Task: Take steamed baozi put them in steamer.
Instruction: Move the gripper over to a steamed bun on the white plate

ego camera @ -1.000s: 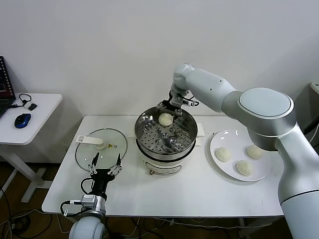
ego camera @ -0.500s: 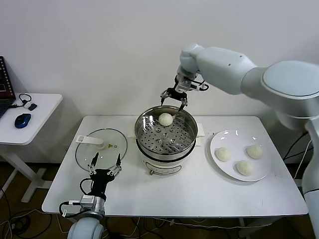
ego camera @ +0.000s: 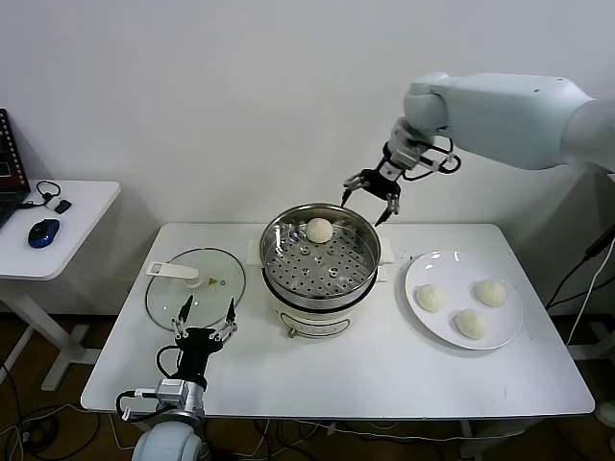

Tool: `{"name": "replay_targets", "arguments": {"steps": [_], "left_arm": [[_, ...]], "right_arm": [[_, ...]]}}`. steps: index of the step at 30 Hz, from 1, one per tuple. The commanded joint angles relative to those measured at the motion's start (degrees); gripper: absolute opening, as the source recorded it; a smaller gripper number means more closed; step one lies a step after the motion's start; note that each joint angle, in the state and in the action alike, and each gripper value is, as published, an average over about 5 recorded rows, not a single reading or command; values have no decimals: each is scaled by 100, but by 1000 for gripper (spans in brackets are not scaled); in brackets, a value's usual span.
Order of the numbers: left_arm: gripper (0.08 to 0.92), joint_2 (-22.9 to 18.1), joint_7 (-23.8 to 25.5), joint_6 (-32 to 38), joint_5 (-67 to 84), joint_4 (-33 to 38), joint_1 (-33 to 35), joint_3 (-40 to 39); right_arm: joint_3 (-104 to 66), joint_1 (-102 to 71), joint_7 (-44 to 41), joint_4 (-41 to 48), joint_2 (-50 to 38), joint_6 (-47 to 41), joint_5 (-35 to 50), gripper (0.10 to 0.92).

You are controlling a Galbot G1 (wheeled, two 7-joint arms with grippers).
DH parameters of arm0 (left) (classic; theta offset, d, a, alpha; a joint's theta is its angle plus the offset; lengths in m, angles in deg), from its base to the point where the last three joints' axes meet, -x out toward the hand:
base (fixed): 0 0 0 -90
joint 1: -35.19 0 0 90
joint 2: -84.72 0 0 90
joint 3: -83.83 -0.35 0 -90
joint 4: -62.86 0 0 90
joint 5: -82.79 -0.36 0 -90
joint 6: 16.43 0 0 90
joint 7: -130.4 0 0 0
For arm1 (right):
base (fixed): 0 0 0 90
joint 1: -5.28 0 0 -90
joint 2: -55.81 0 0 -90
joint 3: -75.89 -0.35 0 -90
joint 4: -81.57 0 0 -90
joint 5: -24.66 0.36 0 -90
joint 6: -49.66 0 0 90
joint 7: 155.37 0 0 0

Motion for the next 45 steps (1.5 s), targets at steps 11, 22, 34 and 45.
{"name": "replay_targets", "arguments": {"steps": [11, 22, 34, 45], "left_arm": [[823, -23, 2, 14, 33, -130, -87, -4], [823, 20, 6, 13, 116, -191, -119, 34], [823, 82, 4, 22, 183, -249, -134, 98], [823, 104, 4, 34, 184, -294, -118, 96]], "right_arm": [[518, 33, -239, -936, -999, -4678, 1109, 823], [176, -722, -309, -576, -1084, -4804, 1013, 823], [-222, -1494, -230, -402, -1212, -4843, 667, 823], [-643, -2140, -307, 88, -1179, -4708, 278, 823]]}}
